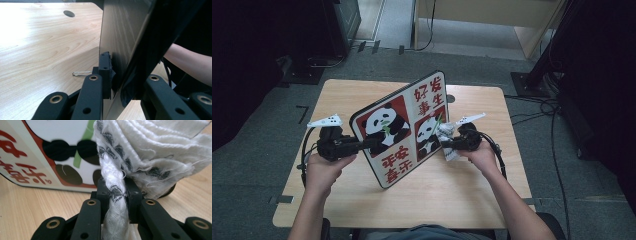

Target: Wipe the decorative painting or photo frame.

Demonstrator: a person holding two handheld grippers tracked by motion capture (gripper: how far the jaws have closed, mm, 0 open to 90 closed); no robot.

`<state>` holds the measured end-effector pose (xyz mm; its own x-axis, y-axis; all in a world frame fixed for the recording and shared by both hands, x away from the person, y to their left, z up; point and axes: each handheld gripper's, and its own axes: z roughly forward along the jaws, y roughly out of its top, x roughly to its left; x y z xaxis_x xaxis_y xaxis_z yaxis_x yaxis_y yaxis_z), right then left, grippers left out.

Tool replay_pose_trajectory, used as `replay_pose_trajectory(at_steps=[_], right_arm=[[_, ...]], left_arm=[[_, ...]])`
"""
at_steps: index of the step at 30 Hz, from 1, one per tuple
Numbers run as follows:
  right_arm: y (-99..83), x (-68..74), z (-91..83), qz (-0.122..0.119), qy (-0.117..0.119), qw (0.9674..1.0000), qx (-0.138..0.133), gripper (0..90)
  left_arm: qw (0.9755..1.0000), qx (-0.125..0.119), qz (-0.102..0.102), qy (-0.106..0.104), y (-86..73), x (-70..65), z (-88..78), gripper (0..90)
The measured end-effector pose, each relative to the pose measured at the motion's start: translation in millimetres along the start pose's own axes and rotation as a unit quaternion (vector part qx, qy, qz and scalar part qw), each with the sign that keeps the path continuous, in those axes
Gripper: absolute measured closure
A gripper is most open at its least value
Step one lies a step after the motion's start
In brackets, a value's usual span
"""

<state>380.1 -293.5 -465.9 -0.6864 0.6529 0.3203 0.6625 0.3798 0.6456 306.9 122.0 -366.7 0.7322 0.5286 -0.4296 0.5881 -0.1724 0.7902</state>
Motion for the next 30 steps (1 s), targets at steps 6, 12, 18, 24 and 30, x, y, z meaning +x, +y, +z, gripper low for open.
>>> replay_pose_trajectory(at_steps=[6, 12, 18, 24, 30], right_arm=[[-5.4, -1.8, 4.1, 0.002, -0.006, 0.9999, 0.014, 79.2], [-0.4, 0.4, -3.0, -0.001, -0.009, 0.9999, 0.005, 79.6], [6.0, 3.3, -15.2, -0.007, -0.013, 0.9999, -0.001, 79.8], [16.5, 5.8, -29.8, -0.011, -0.011, 0.9998, -0.015, 80.1], [28.7, 13.5, -44.2, -0.025, -0.017, 0.9993, -0.024, 80.2]], left_arm=[[1.0000, -0.001, 0.001, 0.002, 0.0, -0.3, 0.3, 77.7], [1.0000, -0.002, 0.000, 0.002, -0.4, 0.1, 0.5, 77.6], [1.0000, -0.002, -0.002, 0.000, -0.6, 0.4, 0.6, 77.2], [1.0000, 0.002, -0.004, 0.003, 0.3, -0.6, 0.3, 77.2], [1.0000, -0.002, -0.008, 0.006, -0.7, -0.9, 0.3, 77.1]])
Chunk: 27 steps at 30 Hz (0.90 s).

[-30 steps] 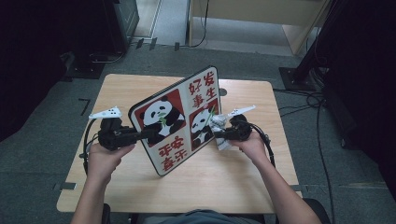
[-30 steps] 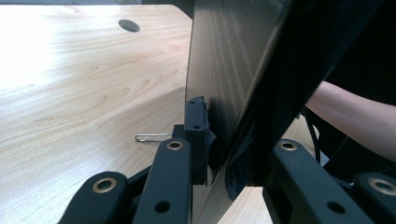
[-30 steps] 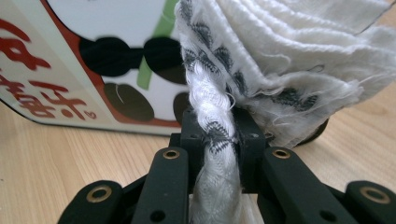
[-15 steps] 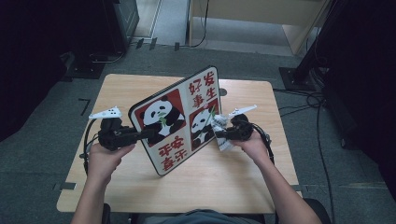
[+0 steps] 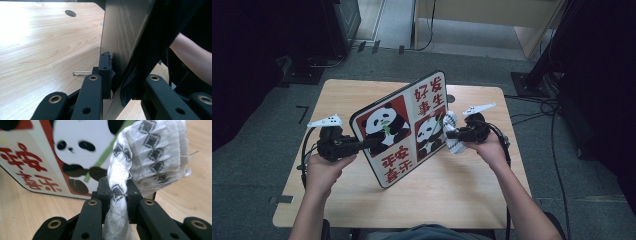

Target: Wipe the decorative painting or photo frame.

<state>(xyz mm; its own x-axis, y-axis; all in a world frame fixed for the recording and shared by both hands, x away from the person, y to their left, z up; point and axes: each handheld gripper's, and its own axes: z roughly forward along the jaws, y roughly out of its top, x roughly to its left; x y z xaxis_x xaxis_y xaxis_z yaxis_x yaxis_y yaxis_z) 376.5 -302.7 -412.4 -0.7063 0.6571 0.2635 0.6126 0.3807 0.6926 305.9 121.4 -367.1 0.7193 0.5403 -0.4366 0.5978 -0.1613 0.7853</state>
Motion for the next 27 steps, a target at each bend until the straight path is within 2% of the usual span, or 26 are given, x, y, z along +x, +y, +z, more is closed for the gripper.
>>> replay_pose_trajectory(at_steps=[4, 7, 8, 9, 11, 12, 13, 14, 18, 19, 20, 21, 22, 23, 25, 27], right_arm=[[17.4, 7.2, -12.2, -0.021, 0.003, 0.9997, -0.015, 80.3], [25.1, 11.4, -18.2, -0.029, 0.004, 0.9995, -0.013, 80.3], [34.0, 14.8, -24.5, -0.038, 0.001, 0.9992, -0.014, 80.3], [34.0, 14.8, -24.5, -0.038, 0.001, 0.9992, -0.014, 80.3], [48.7, 20.3, -36.4, -0.044, 0.004, 0.9987, -0.025, 80.3], [48.7, 20.3, -36.4, -0.044, 0.004, 0.9987, -0.025, 80.3], [53.6, 22.9, -40.1, -0.049, 0.001, 0.9984, -0.029, 80.3], [63.7, 28.7, -45.5, -0.065, -0.015, 0.9974, -0.028, 80.2], [78.1, 35.1, -52.3, -0.075, -0.010, 0.9967, -0.027, 80.2], [87.5, 39.6, -57.3, -0.081, -0.008, 0.9962, -0.030, 80.3], [87.5, 39.6, -57.3, -0.081, -0.008, 0.9962, -0.030, 80.3], [97.2, 43.5, -63.8, -0.087, -0.004, 0.9955, -0.037, 80.3], [97.2, 43.5, -63.8, -0.087, -0.004, 0.9955, -0.037, 80.3], [107.4, 48.4, -70.1, -0.100, -0.015, 0.9940, -0.041, 80.3], [112.9, 50.9, -73.3, -0.106, -0.020, 0.9933, -0.042, 80.3], [124.7, 54.6, -79.7, -0.109, -0.014, 0.9926, -0.050, 80.3]], left_arm=[[1.0000, -0.004, -0.004, -0.001, -1.6, 0.3, 0.1, 76.7], [1.0000, -0.003, -0.007, -0.002, -1.1, 0.7, 0.2, 76.8], [1.0000, -0.003, -0.007, -0.003, -1.2, 0.8, 0.1, 76.8], [1.0000, -0.003, -0.007, -0.002, -1.3, 0.7, 0.1, 76.8], [1.0000, -0.003, -0.008, -0.002, -1.2, 0.5, 0.2, 76.8], [1.0000, -0.003, -0.008, -0.002, -1.3, 0.7, 0.1, 76.8], [1.0000, -0.004, -0.008, -0.003, -1.4, 1.0, 0.2, 76.8], [0.9999, -0.005, -0.009, -0.003, -1.5, 1.2, 0.2, 76.7], [0.9999, -0.007, -0.010, -0.003, -2.0, 1.6, 0.3, 76.7], [0.9999, -0.007, -0.010, -0.003, -2.1, 1.4, 0.3, 76.6], [0.9999, -0.007, -0.010, -0.003, -2.0, 1.2, 0.4, 76.6], [0.9999, -0.007, -0.010, -0.003, -2.1, 1.2, 0.4, 76.7], [0.9999, -0.007, -0.010, -0.003, -2.1, 1.2, 0.4, 76.7], [0.9999, -0.006, -0.009, -0.002, -2.1, 1.1, 0.5, 76.9], [0.9999, -0.005, -0.009, 0.002, -2.0, 0.2, 0.5, 77.0], [0.9999, -0.007, -0.011, 0.001, -2.2, 0.5, 0.5, 77.0]])
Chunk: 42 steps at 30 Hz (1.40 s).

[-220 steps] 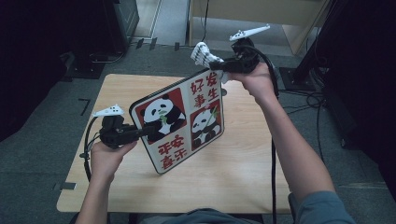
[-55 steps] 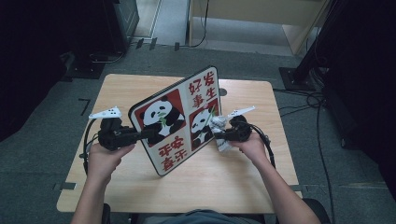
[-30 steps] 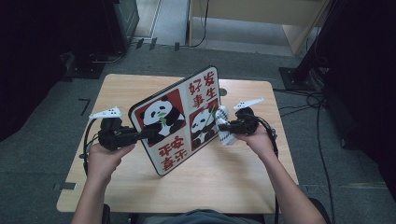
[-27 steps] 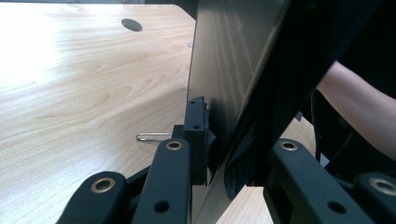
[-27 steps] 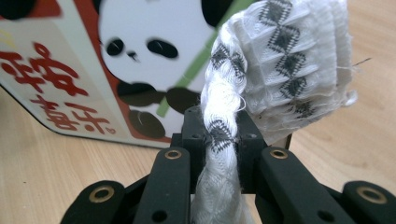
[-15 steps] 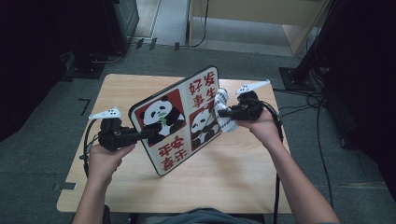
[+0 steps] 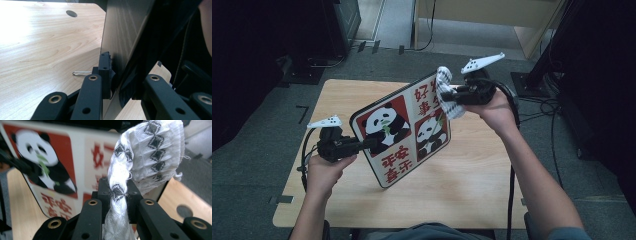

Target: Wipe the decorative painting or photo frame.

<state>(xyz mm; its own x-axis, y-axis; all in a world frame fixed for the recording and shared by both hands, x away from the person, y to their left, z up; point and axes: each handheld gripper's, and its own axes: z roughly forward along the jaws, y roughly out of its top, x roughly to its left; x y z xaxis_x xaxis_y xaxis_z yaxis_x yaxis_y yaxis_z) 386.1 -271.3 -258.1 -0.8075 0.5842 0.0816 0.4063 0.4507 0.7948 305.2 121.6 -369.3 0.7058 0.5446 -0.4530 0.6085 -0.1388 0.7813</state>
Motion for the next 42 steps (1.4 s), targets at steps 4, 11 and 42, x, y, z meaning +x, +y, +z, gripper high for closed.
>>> replay_pose_trajectory(at_steps=[4, 11, 42], right_arm=[[30.6, 2.4, -8.3, -0.009, 0.007, 0.9998, -0.016, 80.3], [78.6, 17.1, -15.1, -0.036, 0.012, 0.9982, -0.045, 80.4], [56.3, -3.9, 43.6, 0.019, 0.035, 0.9990, -0.021, 79.6]], left_arm=[[1.0000, -0.001, -0.001, -0.002, -0.1, 0.6, 0.0, 76.9], [1.0000, -0.002, -0.003, -0.005, -0.2, 1.7, 0.2, 76.8], [1.0000, -0.003, -0.007, -0.005, -1.7, 5.7, -2.7, 77.0]])
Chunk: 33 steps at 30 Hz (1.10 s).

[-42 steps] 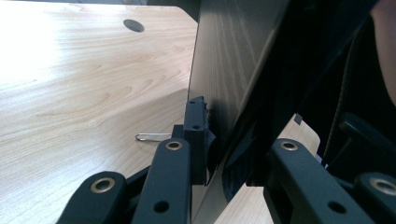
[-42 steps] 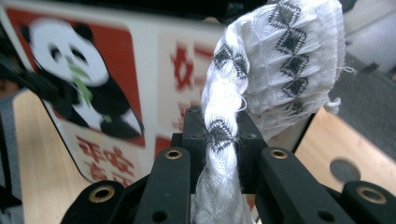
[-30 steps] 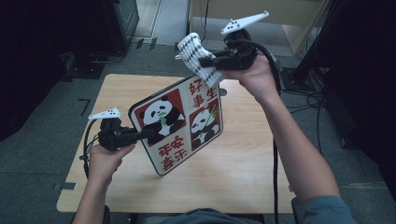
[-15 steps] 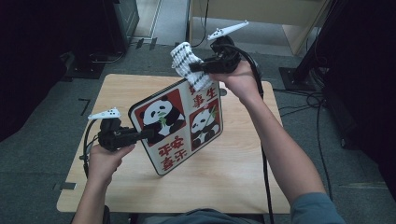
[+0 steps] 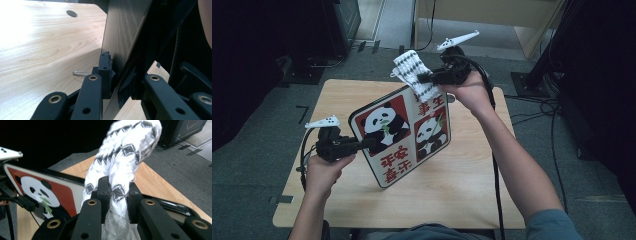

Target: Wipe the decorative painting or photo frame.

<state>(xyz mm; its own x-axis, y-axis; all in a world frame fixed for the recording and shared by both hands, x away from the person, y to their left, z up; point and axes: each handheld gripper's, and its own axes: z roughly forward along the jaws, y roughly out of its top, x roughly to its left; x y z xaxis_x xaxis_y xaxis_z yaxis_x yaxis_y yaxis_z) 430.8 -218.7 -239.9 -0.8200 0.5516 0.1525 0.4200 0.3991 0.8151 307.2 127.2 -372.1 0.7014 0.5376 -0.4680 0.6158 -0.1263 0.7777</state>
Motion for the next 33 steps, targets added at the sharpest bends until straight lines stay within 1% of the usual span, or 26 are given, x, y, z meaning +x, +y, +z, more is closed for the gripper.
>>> replay_pose_trajectory(at_steps=[1, 2, 3, 7, 10, 14, 17, 19, 24, 27, 30, 31, 33], right_arm=[[-2.8, 0.9, 0.1, -0.002, -0.001, 1.0000, 0.008, 79.7], [-2.8, 0.9, 0.1, -0.002, -0.001, 1.0000, 0.008, 79.7], [-5.9, 2.0, -0.2, -0.010, -0.010, 0.9999, 0.007, 79.8], [-10.6, 1.9, -3.1, -0.008, -0.008, 0.9999, -0.001, 79.8], [-14.2, 2.2, -4.0, -0.007, -0.009, 0.9999, -0.003, 79.7], [-18.1, 2.9, -3.7, -0.008, -0.011, 0.9999, -0.003, 79.8], [-21.9, 4.0, -3.8, -0.011, -0.013, 0.9998, 0.002, 80.0], [-24.2, 4.0, -3.7, -0.013, -0.014, 0.9998, 0.001, 80.0], [-34.5, 4.6, -1.5, -0.011, -0.020, 0.9997, 0.001, 79.8], [-37.4, 5.0, -1.9, -0.013, -0.022, 0.9997, -0.004, 79.9], [-41.2, 8.0, -2.9, -0.021, -0.026, 0.9993, -0.016, 80.0], [-43.9, 7.9, -2.6, -0.018, -0.023, 0.9994, -0.020, 80.1], [-46.0, 7.5, -2.1, -0.016, -0.023, 0.9994, -0.019, 80.1]], left_arm=[[1.0000, 0.000, -0.002, -0.001, -0.1, 0.6, -0.7, 76.9], [1.0000, 0.000, -0.004, -0.002, -0.3, 1.4, -1.2, 76.9], [1.0000, -0.001, -0.005, -0.004, -0.5, 2.1, -1.3, 77.0], [1.0000, -0.002, 0.001, -0.006, -0.5, 1.2, -0.6, 77.0], [1.0000, -0.003, -0.001, -0.007, -0.6, 2.2, -0.8, 77.0], [1.0000, -0.004, -0.002, -0.007, -1.0, 2.0, -0.8, 77.0], [1.0000, -0.006, -0.002, -0.008, -1.2, 2.2, -0.7, 77.0], [0.9999, -0.005, -0.006, -0.009, -1.2, 2.6, -0.8, 76.7], [1.0000, -0.006, -0.004, -0.007, -1.3, 2.2, -0.7, 76.9], [1.0000, -0.006, -0.003, -0.007, -1.3, 2.0, -0.7, 76.9], [0.9999, -0.007, -0.006, -0.011, -1.5, 2.5, -0.8, 76.6], [0.9999, -0.007, -0.006, -0.010, -1.6, 2.5, -0.8, 76.6], [0.9999, -0.007, -0.007, -0.010, -1.5, 2.3, -0.9, 76.6]])
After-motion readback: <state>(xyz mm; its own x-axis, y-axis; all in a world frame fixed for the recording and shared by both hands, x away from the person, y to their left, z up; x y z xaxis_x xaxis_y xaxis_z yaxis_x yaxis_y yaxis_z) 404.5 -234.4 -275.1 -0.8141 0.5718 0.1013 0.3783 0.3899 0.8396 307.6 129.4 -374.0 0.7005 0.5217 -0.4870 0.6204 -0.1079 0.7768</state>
